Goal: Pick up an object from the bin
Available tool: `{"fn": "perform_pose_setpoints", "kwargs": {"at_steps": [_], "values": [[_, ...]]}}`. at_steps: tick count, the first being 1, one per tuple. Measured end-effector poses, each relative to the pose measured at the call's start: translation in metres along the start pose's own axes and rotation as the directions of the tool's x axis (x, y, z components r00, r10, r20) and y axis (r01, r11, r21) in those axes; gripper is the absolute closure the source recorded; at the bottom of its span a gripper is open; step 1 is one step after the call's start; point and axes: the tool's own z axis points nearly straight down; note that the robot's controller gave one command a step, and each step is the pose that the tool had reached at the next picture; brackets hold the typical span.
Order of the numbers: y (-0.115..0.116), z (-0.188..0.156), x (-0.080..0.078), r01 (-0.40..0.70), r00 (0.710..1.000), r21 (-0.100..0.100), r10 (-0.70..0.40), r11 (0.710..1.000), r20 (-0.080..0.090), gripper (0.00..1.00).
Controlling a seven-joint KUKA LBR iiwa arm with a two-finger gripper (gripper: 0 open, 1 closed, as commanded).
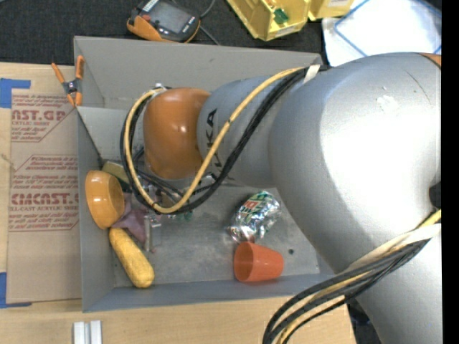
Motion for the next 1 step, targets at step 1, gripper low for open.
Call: {"fn": "perform_pose_setpoints", "kwargs": {"at_steps": [1], "values": [[0.0405,0.0048,0.0759,-0.246,0.969,-0.005,0.246,0.969,0.007,0.00]]}}
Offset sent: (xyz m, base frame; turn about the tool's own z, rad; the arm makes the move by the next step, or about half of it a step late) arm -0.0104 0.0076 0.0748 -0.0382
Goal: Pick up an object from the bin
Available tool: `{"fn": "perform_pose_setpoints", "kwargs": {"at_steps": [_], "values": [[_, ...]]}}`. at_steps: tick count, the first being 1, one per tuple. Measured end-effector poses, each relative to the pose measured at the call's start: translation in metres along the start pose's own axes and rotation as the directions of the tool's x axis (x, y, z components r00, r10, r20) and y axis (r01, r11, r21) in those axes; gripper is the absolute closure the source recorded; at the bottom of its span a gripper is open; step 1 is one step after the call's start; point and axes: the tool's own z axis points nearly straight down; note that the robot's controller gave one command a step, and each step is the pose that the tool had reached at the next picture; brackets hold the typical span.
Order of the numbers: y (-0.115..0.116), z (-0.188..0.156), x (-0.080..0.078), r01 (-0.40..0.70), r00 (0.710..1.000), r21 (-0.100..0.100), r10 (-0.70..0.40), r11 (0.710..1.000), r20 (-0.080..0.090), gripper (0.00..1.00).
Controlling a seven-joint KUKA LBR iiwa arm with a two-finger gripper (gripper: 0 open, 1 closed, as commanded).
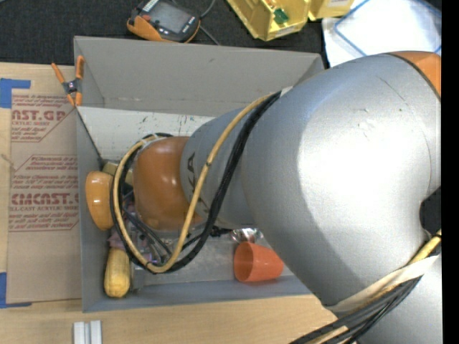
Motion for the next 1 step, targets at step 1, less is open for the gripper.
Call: {"fn": "perform_pose_setpoints", "kwargs": {"at_steps": [1], "values": [[-0.0019,-0.0143,-0.0160,0.051,0.999,0.003,-0.051,0.999,-0.010,0.00]]}}
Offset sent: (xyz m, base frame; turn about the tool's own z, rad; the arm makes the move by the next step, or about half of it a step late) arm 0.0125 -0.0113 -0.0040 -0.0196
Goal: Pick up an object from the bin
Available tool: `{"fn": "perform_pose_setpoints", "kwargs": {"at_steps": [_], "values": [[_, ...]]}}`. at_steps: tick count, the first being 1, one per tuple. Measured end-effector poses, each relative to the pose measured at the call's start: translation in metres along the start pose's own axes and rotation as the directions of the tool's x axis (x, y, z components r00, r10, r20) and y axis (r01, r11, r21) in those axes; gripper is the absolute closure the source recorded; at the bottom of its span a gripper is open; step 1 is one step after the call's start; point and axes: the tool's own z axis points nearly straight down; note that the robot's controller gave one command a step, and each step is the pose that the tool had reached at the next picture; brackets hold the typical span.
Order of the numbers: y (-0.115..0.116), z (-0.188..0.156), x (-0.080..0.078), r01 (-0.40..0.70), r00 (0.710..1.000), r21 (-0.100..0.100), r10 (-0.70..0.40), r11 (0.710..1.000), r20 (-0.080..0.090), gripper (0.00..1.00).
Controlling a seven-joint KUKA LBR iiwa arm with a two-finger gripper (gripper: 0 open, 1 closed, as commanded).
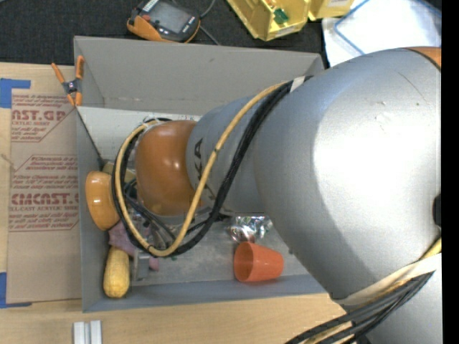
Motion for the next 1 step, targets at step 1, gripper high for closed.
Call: {"fn": "perform_pose_setpoints", "kwargs": {"at_steps": [1], "values": [[-0.0059,-0.0059,-0.0092,0.136,0.991,-0.003,-0.136,0.991,0.008,0.00]]}}
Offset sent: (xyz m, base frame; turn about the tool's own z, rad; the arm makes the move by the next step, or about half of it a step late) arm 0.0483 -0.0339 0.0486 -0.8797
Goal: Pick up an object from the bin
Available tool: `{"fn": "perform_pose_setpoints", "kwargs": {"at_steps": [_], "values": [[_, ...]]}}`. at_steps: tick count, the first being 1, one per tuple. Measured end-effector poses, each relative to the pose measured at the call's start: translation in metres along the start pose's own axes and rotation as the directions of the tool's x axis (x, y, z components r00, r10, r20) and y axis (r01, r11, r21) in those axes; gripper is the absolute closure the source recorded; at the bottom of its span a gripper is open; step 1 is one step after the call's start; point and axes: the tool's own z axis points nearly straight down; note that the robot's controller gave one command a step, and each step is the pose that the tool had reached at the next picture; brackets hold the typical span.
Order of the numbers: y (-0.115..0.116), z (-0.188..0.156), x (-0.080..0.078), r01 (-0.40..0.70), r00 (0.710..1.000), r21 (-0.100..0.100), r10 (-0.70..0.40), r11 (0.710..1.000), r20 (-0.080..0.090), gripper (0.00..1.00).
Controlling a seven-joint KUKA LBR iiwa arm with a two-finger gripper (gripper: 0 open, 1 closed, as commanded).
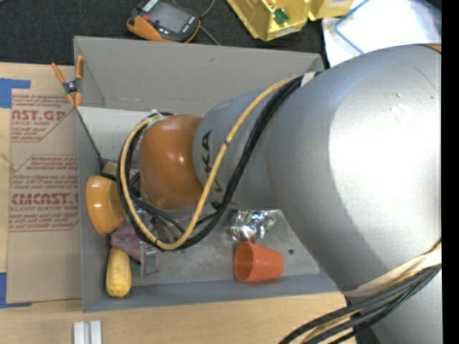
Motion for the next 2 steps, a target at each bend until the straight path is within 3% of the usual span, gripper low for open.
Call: {"fn": "perform_pose_setpoints", "kwargs": {"at_steps": [1,2], "values": [[-0.014,-0.018,-0.015,0.253,0.967,0.003,-0.253,0.967,0.003,0.00],[-0.030,-0.035,-0.014,0.253,0.968,0.000,-0.253,0.968,0.002,0.00]]}}
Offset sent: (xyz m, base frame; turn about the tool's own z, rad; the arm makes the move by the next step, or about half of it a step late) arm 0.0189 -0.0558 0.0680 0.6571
